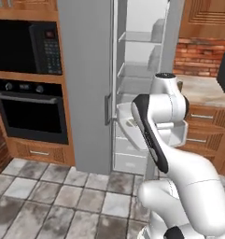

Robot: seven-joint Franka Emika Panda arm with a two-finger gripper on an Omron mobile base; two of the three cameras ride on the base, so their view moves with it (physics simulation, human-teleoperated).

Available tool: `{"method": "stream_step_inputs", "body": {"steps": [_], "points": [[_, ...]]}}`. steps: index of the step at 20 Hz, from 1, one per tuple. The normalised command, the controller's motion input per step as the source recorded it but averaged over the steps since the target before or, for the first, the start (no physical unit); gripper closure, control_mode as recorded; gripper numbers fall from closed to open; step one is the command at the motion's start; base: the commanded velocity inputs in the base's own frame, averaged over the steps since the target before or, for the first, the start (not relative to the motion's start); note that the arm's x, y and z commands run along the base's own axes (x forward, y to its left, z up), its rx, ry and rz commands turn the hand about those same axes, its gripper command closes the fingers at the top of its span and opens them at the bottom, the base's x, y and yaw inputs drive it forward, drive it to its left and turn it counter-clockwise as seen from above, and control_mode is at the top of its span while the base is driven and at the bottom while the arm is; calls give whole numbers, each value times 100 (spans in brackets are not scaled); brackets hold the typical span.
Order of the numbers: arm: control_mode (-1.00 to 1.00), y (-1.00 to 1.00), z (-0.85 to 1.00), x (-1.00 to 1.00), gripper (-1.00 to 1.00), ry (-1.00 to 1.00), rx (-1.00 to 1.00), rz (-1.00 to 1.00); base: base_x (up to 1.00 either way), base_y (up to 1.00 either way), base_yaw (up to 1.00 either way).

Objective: Place two dumplings into each of the tupperware containers and then place the containers in the fridge.

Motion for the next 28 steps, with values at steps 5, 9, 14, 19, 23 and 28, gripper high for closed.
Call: {"method": "stream_step_inputs", "body": {"steps": [5, 9, 14, 19, 23, 28], "points": [[100, 0, 0, 0, 100, 0, 0, 0, 8, 43, -45], [100, 0, 0, 0, 100, 0, 0, 0, 15, 91, -6], [100, 0, 0, 0, 100, 0, 0, 0, 60, 44, -33], [100, 0, 0, 0, 100, 0, 0, 0, 57, 20, -48], [100, 0, 0, 0, 100, 0, 0, 0, 22, 2, -39], [100, 0, 0, 0, 100, 0, 0, 0, -9, 0, -34]]}}
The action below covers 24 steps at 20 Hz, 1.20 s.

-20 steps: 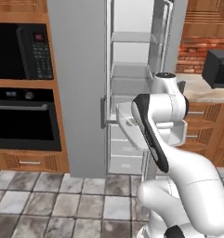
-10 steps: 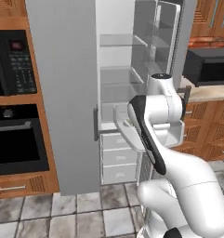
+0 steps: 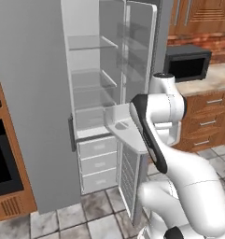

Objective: Place two dumplings into each of the tupperware containers and then place the containers in the fridge.

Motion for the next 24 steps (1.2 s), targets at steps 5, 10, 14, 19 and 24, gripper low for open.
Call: {"method": "stream_step_inputs", "body": {"steps": [5, 10, 14, 19, 24], "points": [[100, 0, 0, 0, 100, 0, 0, 0, -73, 17, -21], [100, 0, 0, 0, 100, 0, 0, 0, -11, 96, -2], [100, 0, 0, 0, 100, 0, 0, 0, 41, 39, -31], [100, 0, 0, 0, 100, 0, 0, 0, 55, 35, -25], [100, 0, 0, 0, 100, 0, 0, 0, 86, 32, 0]]}}
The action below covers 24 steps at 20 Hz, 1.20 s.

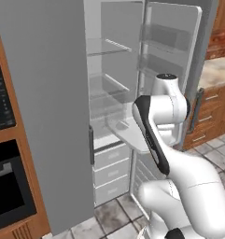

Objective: Place two dumplings into each of the tupperware containers and then place the containers in the fridge.

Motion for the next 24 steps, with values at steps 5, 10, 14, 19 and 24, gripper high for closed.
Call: {"method": "stream_step_inputs", "body": {"steps": [5, 10, 14, 19, 24], "points": [[100, 0, 0, 0, 100, 0, 0, 0, 76, 10, 0], [100, 0, 0, 0, 100, 0, 0, 0, 0, -13, 4], [100, 0, 0, 0, 100, 0, 0, 0, 8, -13, 14], [100, 0, 0, 0, 100, 0, 0, 0, 10, -23, 13], [100, 0, 0, 0, 100, 0, 0, 0, 15, -40, 9]]}}
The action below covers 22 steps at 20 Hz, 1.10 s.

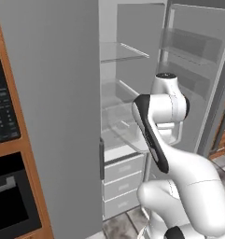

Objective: Place two dumplings into each of the tupperware containers and then place the containers in the fridge.

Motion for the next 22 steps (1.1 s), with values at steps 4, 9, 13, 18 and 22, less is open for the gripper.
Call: {"method": "stream_step_inputs", "body": {"steps": [4, 9, 13, 18, 22], "points": [[100, 0, 0, 0, 100, 0, 0, 0, 31, -11, 5], [100, 0, 0, 0, 100, 0, 0, 0, 63, 0, 4], [100, 0, 0, 0, 100, 0, 0, 0, 31, 0, 2], [100, 0, 0, 0, 100, 0, 0, 0, 6, -10, 0], [100, 0, 0, 0, 100, 0, 0, 0, 44, -5, 0]]}}
